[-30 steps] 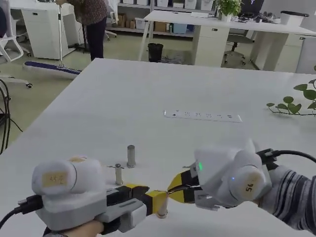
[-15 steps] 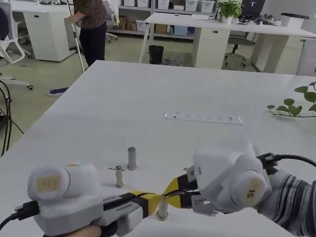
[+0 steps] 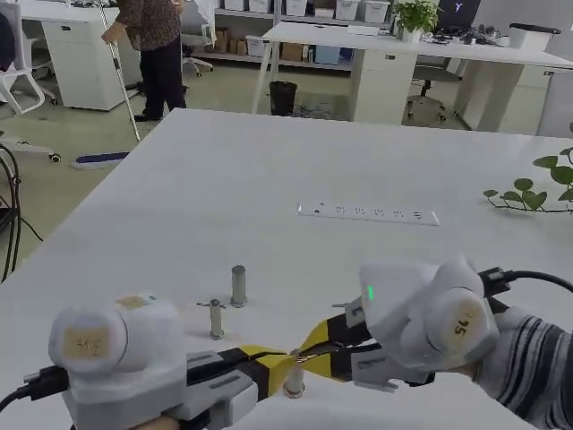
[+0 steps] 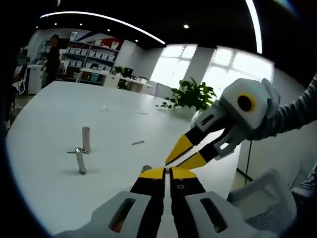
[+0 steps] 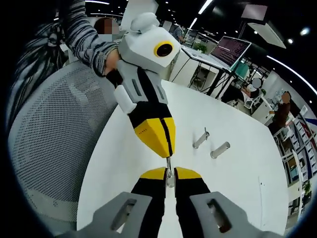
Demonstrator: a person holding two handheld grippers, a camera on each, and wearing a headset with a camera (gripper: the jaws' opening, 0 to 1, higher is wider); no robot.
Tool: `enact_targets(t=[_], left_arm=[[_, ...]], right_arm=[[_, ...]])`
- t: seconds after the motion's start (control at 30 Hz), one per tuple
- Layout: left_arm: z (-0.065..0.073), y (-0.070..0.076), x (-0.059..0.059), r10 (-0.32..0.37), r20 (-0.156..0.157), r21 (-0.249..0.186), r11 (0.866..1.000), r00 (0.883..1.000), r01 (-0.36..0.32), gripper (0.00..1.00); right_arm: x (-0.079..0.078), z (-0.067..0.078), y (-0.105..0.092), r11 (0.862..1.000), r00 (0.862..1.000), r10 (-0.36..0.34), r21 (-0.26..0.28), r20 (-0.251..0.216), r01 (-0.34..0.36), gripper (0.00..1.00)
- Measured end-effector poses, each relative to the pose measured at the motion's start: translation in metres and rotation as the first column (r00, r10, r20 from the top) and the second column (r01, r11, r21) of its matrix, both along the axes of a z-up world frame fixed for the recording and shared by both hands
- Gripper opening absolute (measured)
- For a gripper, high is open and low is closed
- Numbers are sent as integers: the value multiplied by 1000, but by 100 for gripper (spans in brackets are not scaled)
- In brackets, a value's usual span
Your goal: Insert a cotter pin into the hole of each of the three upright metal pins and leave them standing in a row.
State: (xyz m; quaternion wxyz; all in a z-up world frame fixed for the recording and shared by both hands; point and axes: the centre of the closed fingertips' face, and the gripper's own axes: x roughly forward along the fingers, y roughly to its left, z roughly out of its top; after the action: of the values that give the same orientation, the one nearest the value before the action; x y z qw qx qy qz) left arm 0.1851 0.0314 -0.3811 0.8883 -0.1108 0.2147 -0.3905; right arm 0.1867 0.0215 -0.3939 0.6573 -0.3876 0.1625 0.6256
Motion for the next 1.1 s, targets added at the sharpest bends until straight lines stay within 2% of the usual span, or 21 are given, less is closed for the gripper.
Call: enact_targets(t=[0.13,0.27,0.43,0.63,0.9,1.0,1.1], left_arm=[[3,-1,-4,-47,45,19,999,998,46,0],[4,0,-6,-72,62,40,997,995,69,0],[9,-3,-8,-100,86,33,995,991,97,0],[12,-5,-12,-134,101,23,991,986,132,0],[11,-4,-16,-147,94,14,989,985,146,0],[9,-4,-18,-150,95,19,989,984,149,0],[4,-3,-18,-149,110,69,988,983,142,1]], right_arm=[[-3,-1,-2,1000,999,-11,15,-47,12,2],[-9,-3,0,998,992,-26,54,-125,33,3],[-11,-4,1,995,982,-46,79,-183,62,5],[-12,-3,1,990,968,-62,106,-242,90,3],[-19,-4,1,992,965,-41,101,-260,69,0],[-22,-4,0,996,973,-23,83,-230,43,0],[-21,-5,-1,998,982,-11,56,-188,22,0]])
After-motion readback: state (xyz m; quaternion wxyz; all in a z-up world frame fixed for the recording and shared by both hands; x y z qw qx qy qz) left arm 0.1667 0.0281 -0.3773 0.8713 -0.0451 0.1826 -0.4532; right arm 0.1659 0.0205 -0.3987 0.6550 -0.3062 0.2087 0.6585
